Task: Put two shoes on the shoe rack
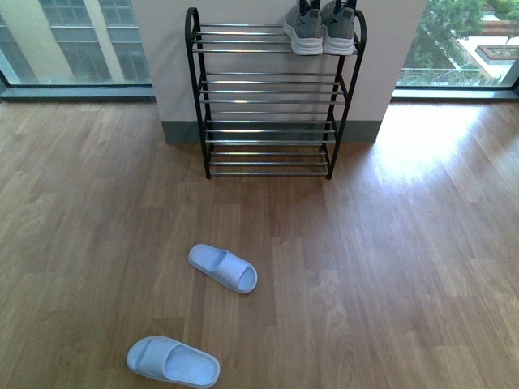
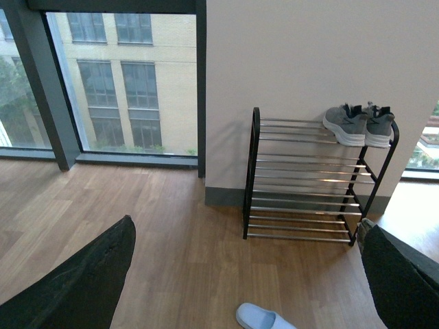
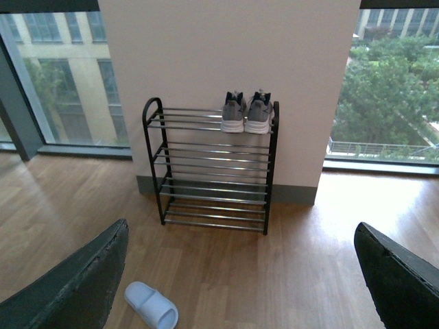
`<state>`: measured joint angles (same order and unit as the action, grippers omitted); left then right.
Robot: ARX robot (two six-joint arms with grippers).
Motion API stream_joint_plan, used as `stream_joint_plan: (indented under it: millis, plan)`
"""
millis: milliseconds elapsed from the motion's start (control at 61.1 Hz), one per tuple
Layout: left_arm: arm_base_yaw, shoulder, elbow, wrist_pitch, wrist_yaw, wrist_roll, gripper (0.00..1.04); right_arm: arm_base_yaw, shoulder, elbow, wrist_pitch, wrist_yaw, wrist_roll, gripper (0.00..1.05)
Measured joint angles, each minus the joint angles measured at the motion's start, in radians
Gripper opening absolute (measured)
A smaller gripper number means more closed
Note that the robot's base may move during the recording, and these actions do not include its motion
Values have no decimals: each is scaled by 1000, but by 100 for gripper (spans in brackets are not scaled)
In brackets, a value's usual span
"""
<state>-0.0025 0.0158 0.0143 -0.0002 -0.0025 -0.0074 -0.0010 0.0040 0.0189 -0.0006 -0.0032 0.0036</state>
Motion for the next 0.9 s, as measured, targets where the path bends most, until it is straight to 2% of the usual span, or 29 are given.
stream_joint_plan:
  millis: [901]
  plan:
    - [0, 0, 0, 0, 2, 0, 95, 0, 0, 0, 0, 3, -1, 95]
